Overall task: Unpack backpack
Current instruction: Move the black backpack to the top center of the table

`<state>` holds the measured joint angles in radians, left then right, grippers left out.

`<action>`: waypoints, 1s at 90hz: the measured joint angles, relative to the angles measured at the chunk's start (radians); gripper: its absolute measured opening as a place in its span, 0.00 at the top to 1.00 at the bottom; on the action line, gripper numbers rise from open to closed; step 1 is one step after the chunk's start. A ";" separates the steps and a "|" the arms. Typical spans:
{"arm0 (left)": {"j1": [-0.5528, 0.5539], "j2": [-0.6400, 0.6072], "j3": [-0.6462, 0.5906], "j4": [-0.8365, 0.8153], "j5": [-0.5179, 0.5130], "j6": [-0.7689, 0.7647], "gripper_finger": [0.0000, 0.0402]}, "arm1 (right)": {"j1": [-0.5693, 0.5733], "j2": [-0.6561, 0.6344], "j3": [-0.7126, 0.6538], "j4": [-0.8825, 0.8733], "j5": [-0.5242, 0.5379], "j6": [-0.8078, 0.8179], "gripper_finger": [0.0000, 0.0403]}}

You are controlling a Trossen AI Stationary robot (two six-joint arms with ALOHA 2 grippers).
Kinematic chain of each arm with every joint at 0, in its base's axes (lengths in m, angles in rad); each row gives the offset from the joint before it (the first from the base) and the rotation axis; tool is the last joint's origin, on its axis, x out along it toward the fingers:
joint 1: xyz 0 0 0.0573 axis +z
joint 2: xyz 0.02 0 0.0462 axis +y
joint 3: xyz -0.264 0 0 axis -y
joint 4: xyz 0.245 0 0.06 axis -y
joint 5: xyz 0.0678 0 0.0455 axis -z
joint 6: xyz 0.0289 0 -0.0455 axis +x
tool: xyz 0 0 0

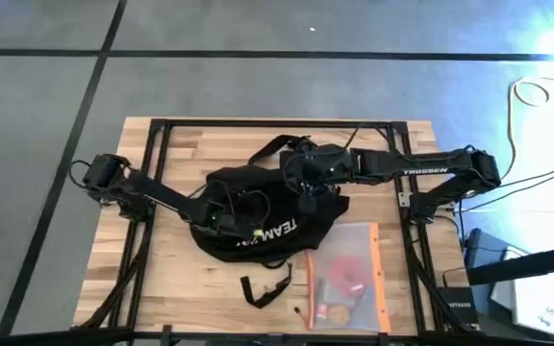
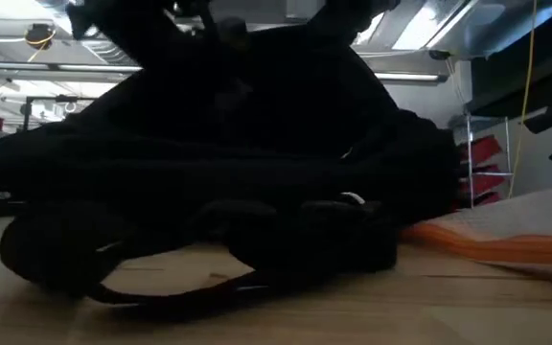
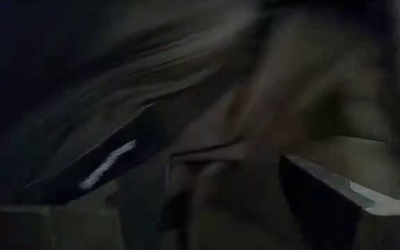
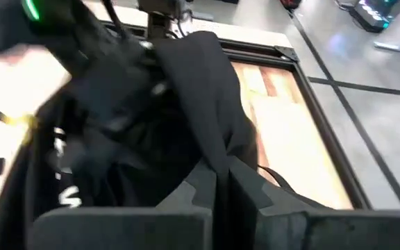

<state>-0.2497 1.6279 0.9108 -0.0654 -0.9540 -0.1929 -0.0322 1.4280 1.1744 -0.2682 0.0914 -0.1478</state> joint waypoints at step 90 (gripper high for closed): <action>-0.099 -0.130 -0.021 -0.291 0.744 -0.118 0.36 | -0.006 0.097 -0.265 -0.011 -0.299 0.094 1.00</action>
<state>-0.3485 1.4982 0.8898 -0.3564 -0.2099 -0.3108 -0.0387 1.5248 0.9097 -0.2789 -0.2073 -0.0536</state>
